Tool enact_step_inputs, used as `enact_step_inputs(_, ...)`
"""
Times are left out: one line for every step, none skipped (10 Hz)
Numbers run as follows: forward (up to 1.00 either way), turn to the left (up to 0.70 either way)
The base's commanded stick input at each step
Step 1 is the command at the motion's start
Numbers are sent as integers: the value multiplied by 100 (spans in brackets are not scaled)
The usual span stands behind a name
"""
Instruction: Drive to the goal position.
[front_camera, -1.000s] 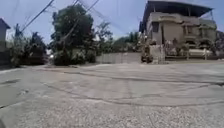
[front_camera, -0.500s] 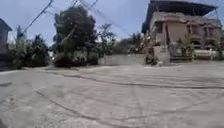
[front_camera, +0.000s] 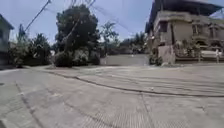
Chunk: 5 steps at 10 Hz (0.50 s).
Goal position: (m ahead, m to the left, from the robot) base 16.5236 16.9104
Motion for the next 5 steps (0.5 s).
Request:
enact_step_inputs(100, 1)
enact_step_inputs(100, 1)
enact_step_inputs(100, 1)
enact_step_inputs(100, 1)
enact_step_inputs(100, 1)
